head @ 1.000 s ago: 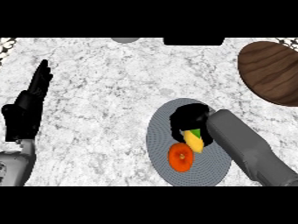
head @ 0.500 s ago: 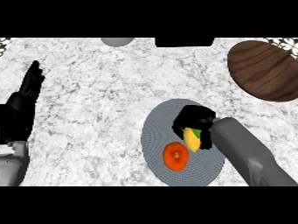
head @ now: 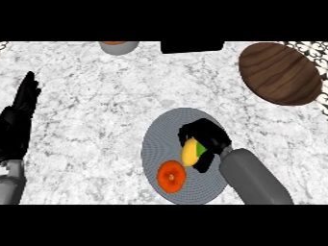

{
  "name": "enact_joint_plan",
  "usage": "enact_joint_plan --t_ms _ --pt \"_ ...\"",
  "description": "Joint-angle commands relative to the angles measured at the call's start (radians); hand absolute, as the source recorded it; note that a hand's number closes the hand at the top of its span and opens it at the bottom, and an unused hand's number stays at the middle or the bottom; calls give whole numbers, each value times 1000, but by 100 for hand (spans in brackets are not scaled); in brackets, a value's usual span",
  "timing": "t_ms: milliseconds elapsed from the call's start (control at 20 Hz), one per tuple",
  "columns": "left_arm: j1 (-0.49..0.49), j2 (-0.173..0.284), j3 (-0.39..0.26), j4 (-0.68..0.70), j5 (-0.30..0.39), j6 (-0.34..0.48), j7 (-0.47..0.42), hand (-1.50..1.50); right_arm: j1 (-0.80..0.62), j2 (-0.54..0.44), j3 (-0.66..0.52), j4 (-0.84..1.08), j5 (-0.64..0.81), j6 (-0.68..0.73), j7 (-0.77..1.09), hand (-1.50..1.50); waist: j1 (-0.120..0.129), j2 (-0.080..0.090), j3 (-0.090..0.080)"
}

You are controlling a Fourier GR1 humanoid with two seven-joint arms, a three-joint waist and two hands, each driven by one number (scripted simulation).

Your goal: Pick the lemon from the placemat and place it in the bowl

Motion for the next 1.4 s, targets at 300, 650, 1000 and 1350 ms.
enact_joint_plan --t_ms 300,650,1000,1350 --pt "30 9 19 3 2 -10 -37 0 222 -76 -140 -570 -61 -127 316 150 0 16 6" --pt "-32 -36 -26 0 -23 -11 -24 0 290 -170 -299 -921 -114 -49 577 150 71 38 9" --pt "-92 -18 -17 -28 -14 -66 33 0 149 -225 -560 -621 -254 -71 390 150 104 46 11" --pt "-111 -66 -16 45 -30 -49 -16 0 -27 -334 -708 -261 -260 -126 173 150 112 50 11"
